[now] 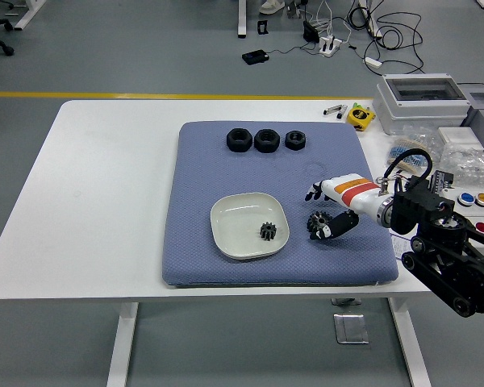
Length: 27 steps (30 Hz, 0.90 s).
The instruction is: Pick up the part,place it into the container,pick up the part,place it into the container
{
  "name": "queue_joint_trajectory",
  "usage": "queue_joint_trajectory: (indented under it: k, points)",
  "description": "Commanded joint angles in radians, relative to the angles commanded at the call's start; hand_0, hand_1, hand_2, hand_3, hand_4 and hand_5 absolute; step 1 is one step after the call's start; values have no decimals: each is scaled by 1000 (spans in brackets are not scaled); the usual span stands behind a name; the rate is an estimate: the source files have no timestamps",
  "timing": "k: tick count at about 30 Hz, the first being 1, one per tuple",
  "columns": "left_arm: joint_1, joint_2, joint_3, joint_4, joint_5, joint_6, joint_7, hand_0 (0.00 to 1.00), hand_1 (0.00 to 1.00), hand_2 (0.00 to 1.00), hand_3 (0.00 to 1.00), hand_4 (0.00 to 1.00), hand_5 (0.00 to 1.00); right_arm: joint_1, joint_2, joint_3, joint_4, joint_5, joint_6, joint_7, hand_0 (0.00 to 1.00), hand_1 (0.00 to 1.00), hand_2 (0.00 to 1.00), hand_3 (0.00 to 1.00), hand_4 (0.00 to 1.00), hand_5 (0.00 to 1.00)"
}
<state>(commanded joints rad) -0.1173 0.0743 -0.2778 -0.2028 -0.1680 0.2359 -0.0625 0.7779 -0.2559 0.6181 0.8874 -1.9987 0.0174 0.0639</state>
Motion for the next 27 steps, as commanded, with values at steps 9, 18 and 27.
queue_joint_trajectory:
  k: [9,18,27]
  points:
    - [0,0,-5,0,9,0,5,709,614,723,591,613,595,-22,10,-35,-36,48,-64,22,328,519,599,608,898,343]
    - [4,-1,-12,0,20,2,10,709,615,723,592,612,597,-29,18,-70,-41,64,-127,20,232,417,474,473,461,308]
    - [6,1,-16,-1,27,2,11,709,615,722,590,610,595,-22,24,-77,-77,58,-119,13,198,381,435,457,318,304]
